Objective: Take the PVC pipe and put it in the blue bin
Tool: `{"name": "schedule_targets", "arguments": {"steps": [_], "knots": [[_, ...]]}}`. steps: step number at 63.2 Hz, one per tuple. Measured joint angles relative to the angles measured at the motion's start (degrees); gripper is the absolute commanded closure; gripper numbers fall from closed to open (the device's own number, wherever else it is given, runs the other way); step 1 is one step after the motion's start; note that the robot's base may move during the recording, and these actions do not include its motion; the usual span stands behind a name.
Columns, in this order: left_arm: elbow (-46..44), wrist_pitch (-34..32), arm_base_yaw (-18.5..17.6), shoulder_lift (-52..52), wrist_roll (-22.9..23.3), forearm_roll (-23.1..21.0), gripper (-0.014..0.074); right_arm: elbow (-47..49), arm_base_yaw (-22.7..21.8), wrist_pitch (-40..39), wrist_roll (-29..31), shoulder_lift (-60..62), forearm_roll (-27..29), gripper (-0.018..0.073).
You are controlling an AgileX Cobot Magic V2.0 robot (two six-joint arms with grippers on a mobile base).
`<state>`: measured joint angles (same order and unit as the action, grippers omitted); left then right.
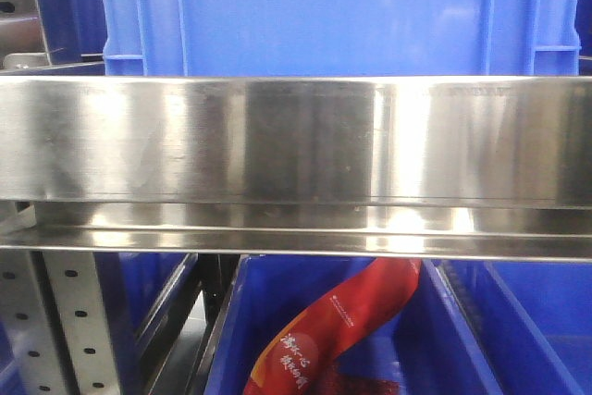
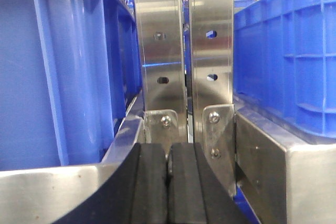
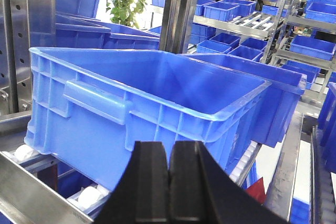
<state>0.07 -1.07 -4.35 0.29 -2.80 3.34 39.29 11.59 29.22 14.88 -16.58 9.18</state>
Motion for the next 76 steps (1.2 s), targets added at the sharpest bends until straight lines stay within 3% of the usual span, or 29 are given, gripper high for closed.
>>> {"name": "schedule_targets", "arguments": {"steps": [18, 51, 76], "knots": [[0.0, -0.2, 0.4, 0.0, 0.0, -0.1, 0.0707, 0.0, 0.0, 0.0, 0.0, 0.0, 0.0, 0.0728], [0.0, -0.2, 7.4, 0.0, 0.0, -0.3, 0.0707, 0.0, 0.0, 0.0, 0.0, 0.0, 0.0, 0.0728], [0.0, -0.2, 9.0, 0.0, 0.0, -0.5, 0.0707, 0.0, 0.0, 0.0, 0.0, 0.0, 0.0, 0.0728]]}}
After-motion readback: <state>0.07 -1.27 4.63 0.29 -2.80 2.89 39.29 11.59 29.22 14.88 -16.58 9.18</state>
